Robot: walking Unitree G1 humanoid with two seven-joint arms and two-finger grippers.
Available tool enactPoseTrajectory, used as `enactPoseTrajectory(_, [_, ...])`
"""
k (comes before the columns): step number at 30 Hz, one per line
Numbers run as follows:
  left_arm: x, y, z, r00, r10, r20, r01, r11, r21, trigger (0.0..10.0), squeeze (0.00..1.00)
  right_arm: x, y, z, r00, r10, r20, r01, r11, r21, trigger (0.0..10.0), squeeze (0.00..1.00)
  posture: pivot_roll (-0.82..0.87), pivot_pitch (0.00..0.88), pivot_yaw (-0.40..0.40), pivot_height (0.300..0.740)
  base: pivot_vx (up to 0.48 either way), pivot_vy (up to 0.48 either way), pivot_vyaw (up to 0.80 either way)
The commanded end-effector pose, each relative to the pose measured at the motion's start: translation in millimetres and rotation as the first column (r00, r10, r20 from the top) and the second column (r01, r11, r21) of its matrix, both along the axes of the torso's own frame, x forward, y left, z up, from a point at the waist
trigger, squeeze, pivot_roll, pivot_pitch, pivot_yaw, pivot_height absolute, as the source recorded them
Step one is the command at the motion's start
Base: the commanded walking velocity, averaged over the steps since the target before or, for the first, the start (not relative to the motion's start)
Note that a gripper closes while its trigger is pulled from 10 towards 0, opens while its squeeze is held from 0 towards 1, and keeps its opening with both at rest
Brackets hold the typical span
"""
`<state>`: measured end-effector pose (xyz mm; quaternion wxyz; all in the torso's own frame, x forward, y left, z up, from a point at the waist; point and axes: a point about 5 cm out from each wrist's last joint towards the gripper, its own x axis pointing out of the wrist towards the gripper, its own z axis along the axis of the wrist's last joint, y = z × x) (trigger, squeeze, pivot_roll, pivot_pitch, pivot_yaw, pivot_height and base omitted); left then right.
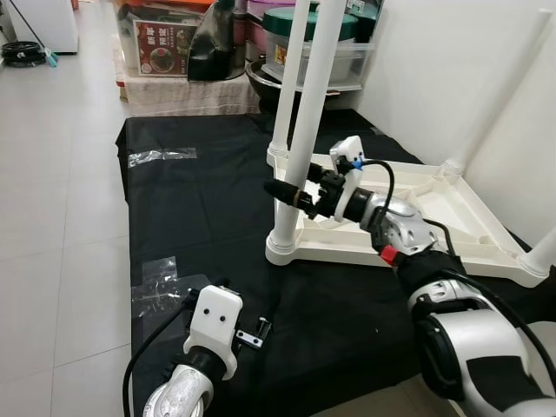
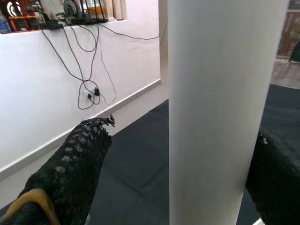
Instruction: Building children table
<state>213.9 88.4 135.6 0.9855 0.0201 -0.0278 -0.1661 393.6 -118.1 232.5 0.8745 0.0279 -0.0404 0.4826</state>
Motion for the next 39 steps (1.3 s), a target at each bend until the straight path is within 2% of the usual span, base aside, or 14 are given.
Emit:
enactPoseTrajectory(1, [-2.0,-3.1,-1,1.0,-0.011,-0.008,0.011,1.0,0.004,10.0,0.0,-1.2,5.5,-1,0.999,0.045,-0.011,-0.045,0.999,0.01,10.0,0.0,0.1,0.052,-0.139,0.74,0.0,0.0,0.0])
enactPoseTrajectory(3, [-2.1,-3.5,-1,1.0,-0.011,-0.009,0.012,1.0,0.004,10.0,0.0,-2.4,10.7,-3,0.996,0.084,-0.025,-0.084,0.996,0.019,10.0,0.0,0.1,0.052,-0.139,0.74,0.0,0.0,0.0])
enactPoseTrajectory(6, [-3.8,-4.8,0,1.0,-0.013,-0.007,0.013,1.0,0.002,10.0,0.0,-9.8,33.9,-9,0.959,0.274,-0.07,-0.272,0.962,0.037,10.0,0.0,0.12,0.05,-0.153,0.74,0.0,0.0,0.0])
enactPoseTrajectory(10, [-4.1,-4.7,1,1.0,-0.011,-0.007,0.011,1.0,0.001,10.0,0.0,-11.6,42.3,-9,0.947,0.311,-0.078,-0.308,0.95,0.045,10.0,0.0,0.12,0.048,-0.155,0.74,0.0,0.0,0.0])
enactPoseTrajectory(14, [-5.0,-5.3,1,1.0,-0.011,-0.006,0.011,1.0,0.0,10.0,0.0,-8.4,59.3,-16,0.973,0.214,-0.086,-0.219,0.975,-0.044,10.0,0.0,0.12,0.047,-0.155,0.74,0.0,0.0,0.0])
enactPoseTrajectory(16, [-5.7,-6.1,1,1.0,-0.011,-0.008,0.011,1.0,-0.003,10.0,0.0,-11.0,62.6,-16,0.961,0.261,-0.092,-0.264,0.964,-0.022,10.0,0.0,0.12,0.044,-0.162,0.74,0.0,0.0,0.0])
enactPoseTrajectory(22, [-6.1,-6.4,0,1.0,-0.01,-0.011,0.01,1.0,-0.007,10.0,0.0,-18.3,62.8,-16,0.915,0.394,-0.091,-0.395,0.919,0.004,10.0,0.0,0.12,0.045,-0.159,0.74,0.0,0.0,0.0])
enactPoseTrajectory(26, [-5.7,-7.2,-1,1.0,-0.013,-0.014,0.012,1.0,-0.008,10.0,0.0,-26.1,56.3,-14,0.838,0.537,-0.101,-0.534,0.844,0.053,10.0,0.0,0.11,0.04,-0.157,0.74,0.0,0.0,0.0])
enactPoseTrajectory(27, [-5.7,-7.2,-1,1.0,-0.013,-0.014,0.012,1.0,-0.008,10.0,0.0,-26.1,56.3,-14,0.838,0.537,-0.101,-0.534,0.844,0.053,10.0,0.0,0.11,0.04,-0.157,0.74,0.0,0.0,0.0])
enactPoseTrajectory(28, [-5.6,-7.4,-1,1.0,-0.013,-0.014,0.013,1.0,-0.006,10.0,0.0,-29.5,52.5,-11,0.796,0.599,-0.089,-0.594,0.801,0.082,10.0,0.0,0.12,0.04,-0.159,0.74,0.0,0.0,0.0])
enactPoseTrajectory(32, [-5.3,-7.0,-1,1.0,-0.013,-0.014,0.013,1.0,-0.006,10.0,0.0,-30.0,51.6,-10,0.79,0.609,-0.076,-0.603,0.793,0.084,9.4,0.0,0.11,0.042,-0.157,0.74,0.0,0.0,0.0])
enactPoseTrajectory(36, [-5.1,-6.9,-1,1.0,-0.012,-0.015,0.012,1.0,-0.006,10.0,0.0,-29.5,51.0,-10,0.795,0.603,-0.071,-0.597,0.798,0.081,9.4,0.0,0.11,0.042,-0.157,0.74,0.0,0.0,0.0])
enactPoseTrajectory(37, [-4.8,-6.7,-1,1.0,-0.012,-0.015,0.012,1.0,-0.005,10.0,0.0,-26.8,51.5,-11,0.83,0.554,-0.069,-0.55,0.832,0.068,0.0,0.0,0.11,0.045,-0.155,0.74,0.0,0.0,0.0])
enactPoseTrajectory(39, [-4.3,-6.2,-1,1.0,-0.011,-0.015,0.011,1.0,-0.004,10.0,0.0,-21.5,51.3,-15,0.896,0.441,-0.058,-0.44,0.897,0.031,0.0,0.0,0.11,0.046,-0.153,0.74,0.0,0.0,0.0])
